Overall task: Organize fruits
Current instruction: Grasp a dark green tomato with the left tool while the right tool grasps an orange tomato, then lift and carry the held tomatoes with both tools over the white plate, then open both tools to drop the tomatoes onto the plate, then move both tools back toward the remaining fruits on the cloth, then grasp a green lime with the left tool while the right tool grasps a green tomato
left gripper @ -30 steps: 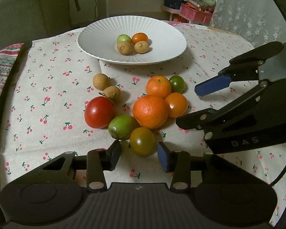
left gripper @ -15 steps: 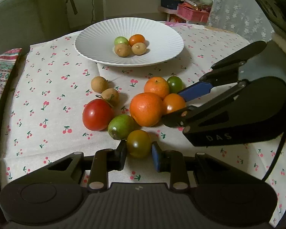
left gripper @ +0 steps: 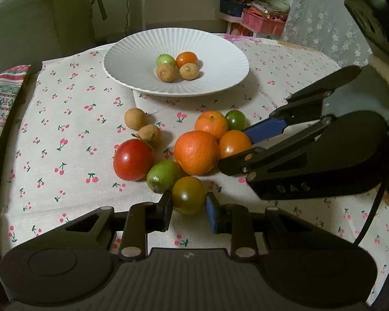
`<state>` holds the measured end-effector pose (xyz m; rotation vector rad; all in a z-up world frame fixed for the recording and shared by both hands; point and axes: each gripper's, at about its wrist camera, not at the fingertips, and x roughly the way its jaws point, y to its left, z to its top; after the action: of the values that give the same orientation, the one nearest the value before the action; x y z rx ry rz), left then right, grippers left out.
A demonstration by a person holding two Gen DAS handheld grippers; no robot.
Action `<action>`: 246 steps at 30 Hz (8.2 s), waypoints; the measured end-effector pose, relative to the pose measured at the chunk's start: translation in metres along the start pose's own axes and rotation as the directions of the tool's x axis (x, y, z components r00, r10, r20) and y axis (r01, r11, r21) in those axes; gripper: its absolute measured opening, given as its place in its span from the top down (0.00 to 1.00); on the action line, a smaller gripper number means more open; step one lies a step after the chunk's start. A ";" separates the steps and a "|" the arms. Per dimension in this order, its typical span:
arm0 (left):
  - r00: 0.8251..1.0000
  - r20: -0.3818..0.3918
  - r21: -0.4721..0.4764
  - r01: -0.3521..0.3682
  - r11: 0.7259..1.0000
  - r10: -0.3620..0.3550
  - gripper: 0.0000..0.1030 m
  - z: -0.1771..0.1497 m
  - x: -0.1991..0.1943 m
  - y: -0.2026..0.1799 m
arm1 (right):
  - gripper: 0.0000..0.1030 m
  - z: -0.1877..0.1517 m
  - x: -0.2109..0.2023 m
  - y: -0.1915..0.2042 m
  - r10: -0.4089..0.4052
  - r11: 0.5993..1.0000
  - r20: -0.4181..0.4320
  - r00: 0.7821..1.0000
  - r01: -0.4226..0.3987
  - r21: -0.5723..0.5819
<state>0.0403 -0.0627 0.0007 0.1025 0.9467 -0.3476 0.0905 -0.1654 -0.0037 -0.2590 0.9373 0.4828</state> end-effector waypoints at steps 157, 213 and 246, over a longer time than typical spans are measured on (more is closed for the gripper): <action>0.985 0.130 -0.110 -0.100 0.989 0.114 0.29 0.050 -0.034 0.035 | 0.14 0.010 -0.077 -0.044 0.075 0.957 0.249 0.966 -0.140 0.255; 0.996 -0.026 0.042 -0.080 0.996 0.081 0.86 0.010 0.015 0.000 | 0.70 0.006 0.000 -0.034 -0.054 0.993 0.042 0.998 0.049 0.108; 0.993 0.119 -0.036 0.001 0.999 0.004 0.87 0.031 -0.027 0.009 | 0.78 0.013 -0.048 -0.039 -0.064 0.986 0.171 0.983 0.037 0.160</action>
<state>0.0531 -0.0545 0.0405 0.0489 0.8339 -0.3315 0.0954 -0.2072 0.0432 -0.0959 0.7891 0.3764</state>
